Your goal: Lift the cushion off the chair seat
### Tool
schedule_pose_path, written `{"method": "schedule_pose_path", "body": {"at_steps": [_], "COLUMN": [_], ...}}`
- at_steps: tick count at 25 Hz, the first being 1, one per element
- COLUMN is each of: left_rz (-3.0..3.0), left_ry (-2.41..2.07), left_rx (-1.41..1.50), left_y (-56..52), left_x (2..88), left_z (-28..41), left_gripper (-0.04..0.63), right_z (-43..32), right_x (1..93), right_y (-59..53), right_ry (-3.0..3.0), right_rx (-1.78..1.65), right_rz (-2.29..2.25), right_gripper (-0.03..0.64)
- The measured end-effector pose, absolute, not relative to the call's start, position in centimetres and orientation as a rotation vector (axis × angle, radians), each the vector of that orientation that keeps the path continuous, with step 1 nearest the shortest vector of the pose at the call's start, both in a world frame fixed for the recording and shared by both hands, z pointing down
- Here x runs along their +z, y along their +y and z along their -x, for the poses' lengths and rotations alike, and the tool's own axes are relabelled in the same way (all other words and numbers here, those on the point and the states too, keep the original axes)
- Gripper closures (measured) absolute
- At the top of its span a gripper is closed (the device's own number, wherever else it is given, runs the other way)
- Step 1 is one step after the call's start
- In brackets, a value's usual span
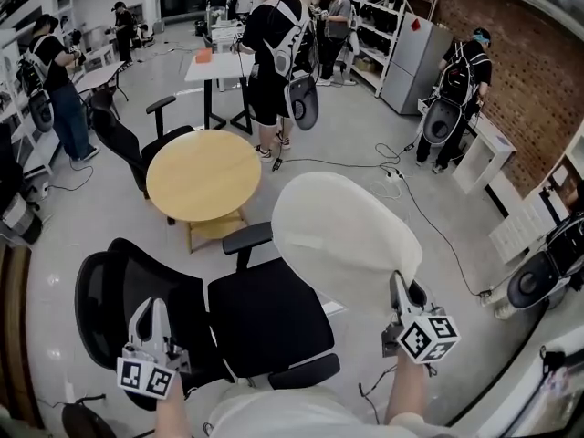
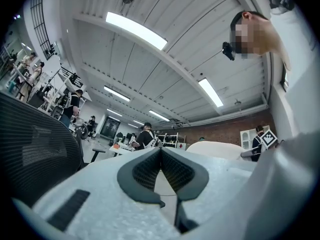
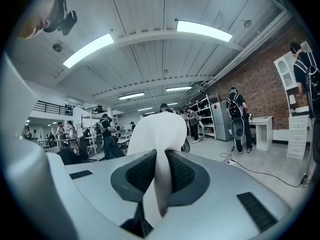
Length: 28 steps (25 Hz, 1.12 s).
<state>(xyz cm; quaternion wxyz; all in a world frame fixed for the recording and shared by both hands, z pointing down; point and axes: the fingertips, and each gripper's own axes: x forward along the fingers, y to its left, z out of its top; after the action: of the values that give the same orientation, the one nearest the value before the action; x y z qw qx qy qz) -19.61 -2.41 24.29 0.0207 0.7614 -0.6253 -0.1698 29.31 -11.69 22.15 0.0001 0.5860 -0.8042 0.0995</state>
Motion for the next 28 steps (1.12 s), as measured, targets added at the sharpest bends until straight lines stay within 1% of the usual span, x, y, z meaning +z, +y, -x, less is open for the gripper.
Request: {"method": "schedule_pose_path", "body": {"at_steps": [28], "left_rz": [-2.395], "left_ry": [-1.869], "left_rx": [-0.548], "left_y": [-3.5], "left_x": [24.5], "left_z": [21.3], "left_gripper": [0.578], "right_z": [-26.1], "right_x": [21.4], "right_y": [-11.0], "right_ry": [-2.487], "right_rx": [0.207], "right_rz": [-1.861], "right_gripper": [0.566]}}
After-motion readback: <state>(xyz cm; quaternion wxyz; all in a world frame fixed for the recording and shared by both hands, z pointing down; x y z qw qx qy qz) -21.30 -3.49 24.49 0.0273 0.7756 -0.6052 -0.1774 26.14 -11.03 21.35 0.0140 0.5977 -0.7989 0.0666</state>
